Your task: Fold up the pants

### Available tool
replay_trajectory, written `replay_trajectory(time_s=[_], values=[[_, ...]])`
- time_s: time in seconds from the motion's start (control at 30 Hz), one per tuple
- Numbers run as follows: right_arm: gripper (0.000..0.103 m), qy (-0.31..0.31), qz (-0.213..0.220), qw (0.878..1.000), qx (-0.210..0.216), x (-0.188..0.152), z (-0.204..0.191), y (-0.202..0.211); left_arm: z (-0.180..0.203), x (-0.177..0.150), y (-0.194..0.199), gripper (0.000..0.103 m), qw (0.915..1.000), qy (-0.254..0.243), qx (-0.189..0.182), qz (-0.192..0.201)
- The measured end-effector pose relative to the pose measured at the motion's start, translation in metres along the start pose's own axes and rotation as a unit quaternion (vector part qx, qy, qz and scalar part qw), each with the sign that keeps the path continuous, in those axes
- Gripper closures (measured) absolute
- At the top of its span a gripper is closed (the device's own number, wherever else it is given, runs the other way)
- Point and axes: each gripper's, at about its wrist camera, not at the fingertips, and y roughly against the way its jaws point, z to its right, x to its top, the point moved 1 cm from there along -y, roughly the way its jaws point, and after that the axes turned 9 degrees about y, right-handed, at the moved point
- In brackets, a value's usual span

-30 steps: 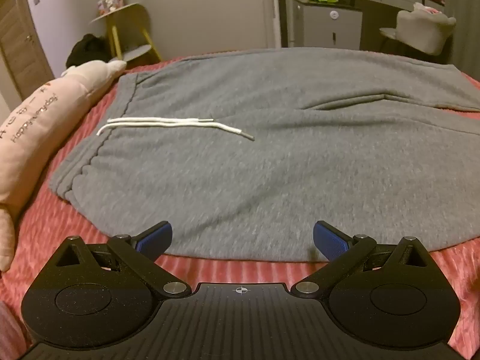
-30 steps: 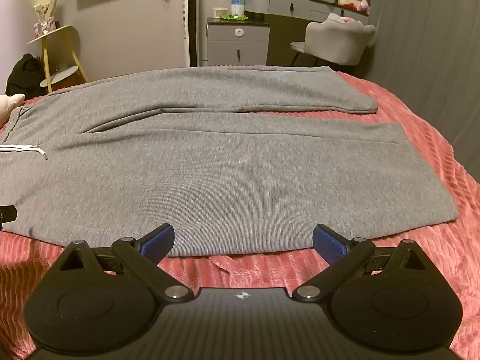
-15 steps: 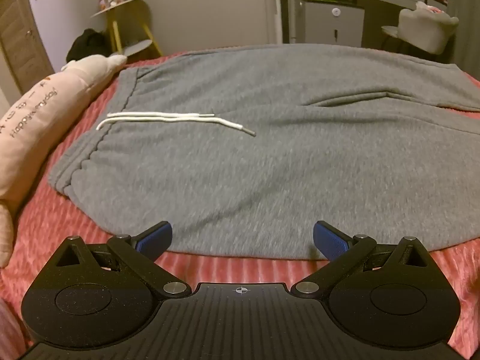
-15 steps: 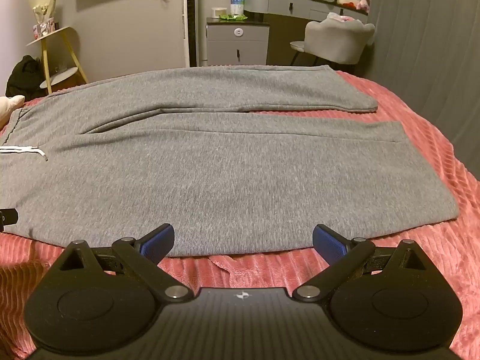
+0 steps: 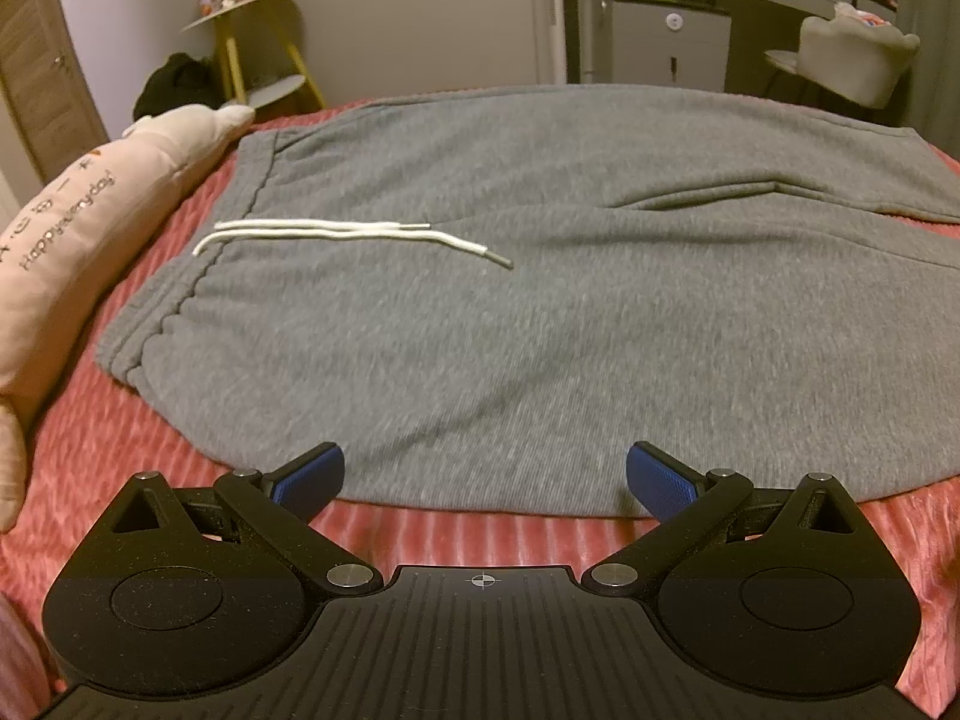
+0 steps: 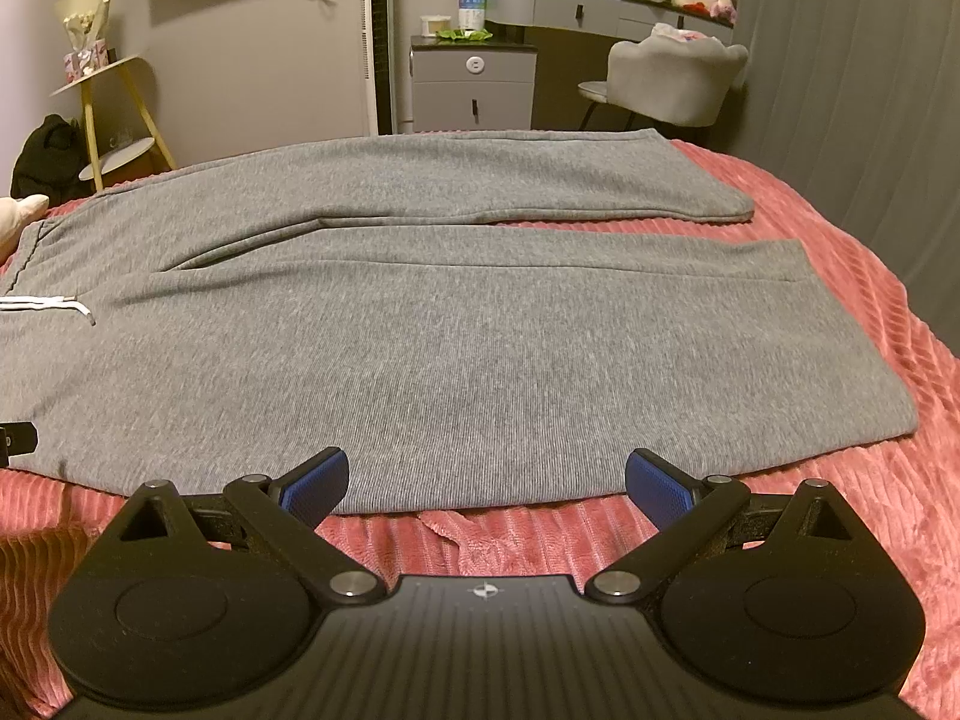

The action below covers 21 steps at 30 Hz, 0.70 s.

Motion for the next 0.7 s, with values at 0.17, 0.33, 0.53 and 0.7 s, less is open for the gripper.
replay_trajectory(time_s=[0.17,0.33,0.53,0.7], values=[[0.004,0.0,0.0,1.0,0.0,-0.0003,-0.001,0.0,-0.001,-0.0027,-0.0004,0.0,1.0,0.001,0.0,-0.001],[0.004,0.0,0.001,1.0,0.0,-0.0002,0.0001,-0.0003,-0.0017,-0.0036,-0.001,0.0,1.0,0.002,0.0,-0.003],[0.004,-0.001,0.001,1.0,0.001,-0.0004,0.0002,-0.0006,-0.0019,-0.0026,-0.0015,0.0,1.0,0.005,0.001,-0.006],[0.004,-0.001,0.001,1.0,0.001,-0.0005,0.0003,-0.0008,-0.0019,-0.0012,-0.0015,0.0,0.9999,0.007,0.001,-0.009]])
